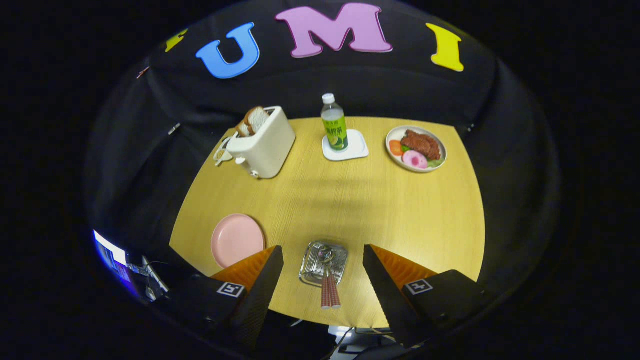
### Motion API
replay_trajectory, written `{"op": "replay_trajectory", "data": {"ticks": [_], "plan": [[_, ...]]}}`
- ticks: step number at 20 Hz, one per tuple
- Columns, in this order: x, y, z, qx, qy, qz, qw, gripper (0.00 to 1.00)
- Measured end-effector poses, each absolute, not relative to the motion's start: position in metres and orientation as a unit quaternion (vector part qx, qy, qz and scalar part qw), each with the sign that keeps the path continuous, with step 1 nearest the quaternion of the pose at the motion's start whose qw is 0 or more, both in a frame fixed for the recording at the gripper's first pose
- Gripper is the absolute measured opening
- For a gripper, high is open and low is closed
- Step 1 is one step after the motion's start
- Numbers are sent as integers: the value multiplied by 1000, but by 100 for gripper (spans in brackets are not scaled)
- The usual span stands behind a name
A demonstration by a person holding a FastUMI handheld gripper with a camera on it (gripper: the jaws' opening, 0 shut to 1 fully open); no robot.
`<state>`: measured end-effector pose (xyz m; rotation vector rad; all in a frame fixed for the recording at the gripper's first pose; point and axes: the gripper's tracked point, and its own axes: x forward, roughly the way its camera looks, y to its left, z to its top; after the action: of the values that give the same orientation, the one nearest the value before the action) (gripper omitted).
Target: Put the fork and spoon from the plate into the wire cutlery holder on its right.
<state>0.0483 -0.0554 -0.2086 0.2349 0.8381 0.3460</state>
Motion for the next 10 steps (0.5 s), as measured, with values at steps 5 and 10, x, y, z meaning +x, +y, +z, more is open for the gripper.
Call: {"op": "replay_trajectory", "data": {"ticks": [5, 10], "plan": [[47, -71, -142, 57, 260, 150, 952, 99], [40, -69, -99, 43, 163, 141, 976, 98]]}}
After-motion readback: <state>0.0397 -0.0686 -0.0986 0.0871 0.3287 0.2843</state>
